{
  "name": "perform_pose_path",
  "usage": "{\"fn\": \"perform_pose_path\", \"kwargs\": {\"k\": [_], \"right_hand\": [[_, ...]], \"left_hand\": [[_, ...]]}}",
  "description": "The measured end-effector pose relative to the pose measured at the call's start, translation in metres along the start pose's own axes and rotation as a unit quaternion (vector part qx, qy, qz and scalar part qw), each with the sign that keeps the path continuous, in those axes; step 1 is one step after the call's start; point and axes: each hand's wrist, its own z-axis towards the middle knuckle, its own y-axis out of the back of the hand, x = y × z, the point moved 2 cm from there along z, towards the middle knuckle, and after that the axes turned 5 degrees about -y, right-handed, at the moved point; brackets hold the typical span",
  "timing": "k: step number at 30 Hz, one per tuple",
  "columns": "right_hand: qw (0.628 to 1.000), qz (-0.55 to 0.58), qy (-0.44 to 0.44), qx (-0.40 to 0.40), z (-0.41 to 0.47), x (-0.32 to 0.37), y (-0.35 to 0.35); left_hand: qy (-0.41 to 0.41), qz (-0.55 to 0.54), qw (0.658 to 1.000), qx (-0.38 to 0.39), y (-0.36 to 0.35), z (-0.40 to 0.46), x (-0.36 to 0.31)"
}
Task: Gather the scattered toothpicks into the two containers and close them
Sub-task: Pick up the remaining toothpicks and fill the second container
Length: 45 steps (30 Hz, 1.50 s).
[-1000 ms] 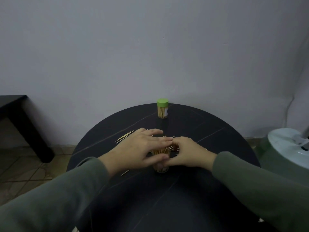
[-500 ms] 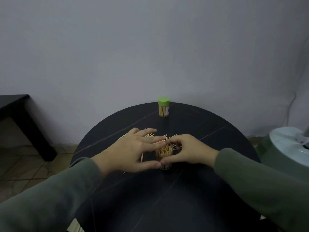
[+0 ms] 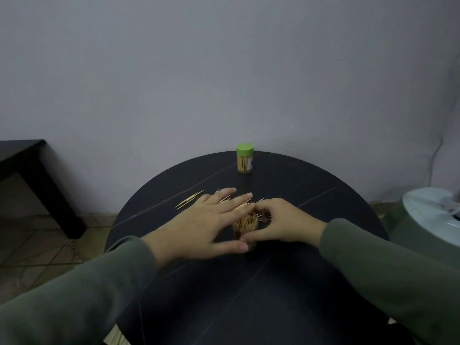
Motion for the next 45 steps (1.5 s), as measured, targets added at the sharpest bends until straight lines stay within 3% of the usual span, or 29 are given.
{"fn": "perform_pose_path", "kwargs": {"k": [2, 8, 12, 21, 26, 32, 36, 38, 41, 43, 45], "right_hand": [[1.000, -0.002, 0.003, -0.002, 0.000, 0.001, 0.000], [1.000, -0.008, -0.003, -0.007, 0.003, -0.004, -0.001], [1.000, 0.006, -0.017, -0.009, 0.003, -0.007, -0.001], [1.000, 0.004, -0.002, -0.006, -0.001, -0.002, 0.001], [1.000, -0.009, 0.004, -0.006, 0.002, -0.004, -0.002], [0.998, -0.047, 0.006, 0.031, -0.004, 0.005, 0.005], [0.985, -0.132, -0.060, 0.089, -0.008, 0.006, 0.021], [0.983, -0.146, -0.067, 0.087, -0.009, 0.004, 0.030], [0.971, -0.225, -0.073, 0.035, -0.005, -0.002, 0.036], [0.953, -0.293, -0.076, 0.015, 0.000, -0.005, 0.032], [0.938, -0.336, -0.082, 0.008, 0.004, -0.007, 0.029]], "left_hand": [[0.007, 0.015, 1.000, 0.008, 0.001, 0.002, -0.001], [-0.057, 0.014, 0.986, -0.158, 0.010, -0.002, 0.005], [-0.130, 0.026, 0.980, -0.151, 0.007, -0.003, 0.003], [-0.050, 0.175, 0.975, -0.128, 0.002, 0.004, 0.004], [-0.017, 0.116, 0.982, -0.148, 0.003, 0.002, 0.005], [-0.092, 0.059, 0.986, -0.127, 0.001, -0.003, 0.006], [0.017, -0.045, 0.980, -0.192, 0.009, -0.004, 0.016], [0.116, -0.021, 0.981, -0.156, 0.011, -0.005, 0.025], [0.241, -0.005, 0.970, 0.031, 0.008, -0.009, 0.036], [0.280, -0.028, 0.946, 0.159, 0.002, -0.013, 0.038], [0.294, -0.051, 0.928, 0.224, -0.004, -0.013, 0.037]]}}
